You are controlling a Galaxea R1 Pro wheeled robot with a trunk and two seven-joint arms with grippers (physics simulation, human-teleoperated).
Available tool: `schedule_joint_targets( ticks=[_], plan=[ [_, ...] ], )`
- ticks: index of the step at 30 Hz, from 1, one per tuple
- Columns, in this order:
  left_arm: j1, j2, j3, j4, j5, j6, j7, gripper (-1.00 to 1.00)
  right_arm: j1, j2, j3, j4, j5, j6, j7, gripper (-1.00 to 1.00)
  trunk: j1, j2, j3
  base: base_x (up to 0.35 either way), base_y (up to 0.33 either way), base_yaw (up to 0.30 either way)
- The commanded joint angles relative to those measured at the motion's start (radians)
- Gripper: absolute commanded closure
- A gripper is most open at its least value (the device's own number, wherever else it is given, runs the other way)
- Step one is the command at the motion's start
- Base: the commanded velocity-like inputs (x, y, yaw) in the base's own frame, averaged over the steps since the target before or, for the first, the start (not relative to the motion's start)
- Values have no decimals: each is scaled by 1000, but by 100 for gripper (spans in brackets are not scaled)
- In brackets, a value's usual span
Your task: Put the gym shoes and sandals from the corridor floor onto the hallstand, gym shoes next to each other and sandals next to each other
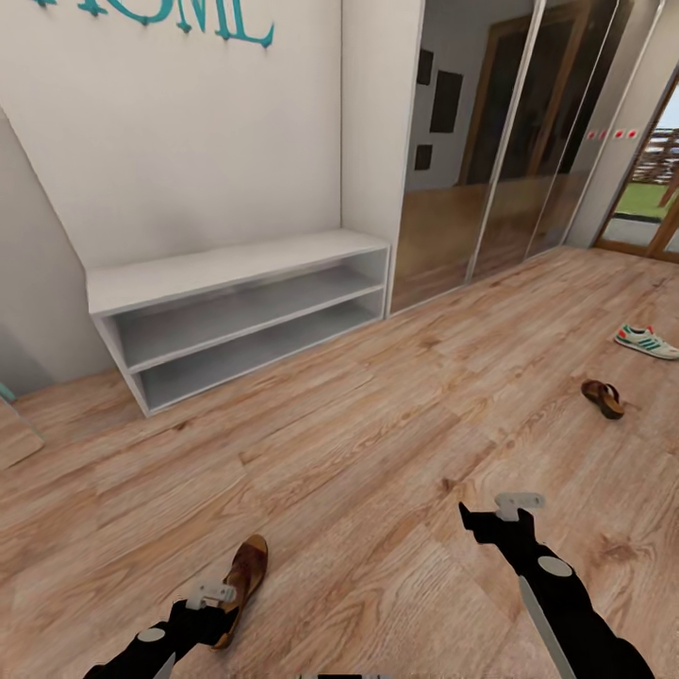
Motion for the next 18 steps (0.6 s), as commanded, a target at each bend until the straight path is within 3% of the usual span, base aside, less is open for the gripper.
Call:
schedule_joint_targets(
  ticks=[1, 7, 18],
  plan=[
    [0, 0, -1, 1, -9, -5, -1, -100, 0, 0, -2, -2, -7, 5, 0, -100, 0, -1, -6, 0, 0, 0],
    [0, 6, 0, -1, -9, -8, -1, -100, -1, 1, -54, -6, -7, 5, 1, -100, 3, -2, -39, 0, 0, 0],
    [-3, 18, 1, -22, -9, -9, -1, -100, -1, 5, -54, -5, -4, 3, 6, -100, 8, -5, -89, 0, 0, 0]
  ],
)
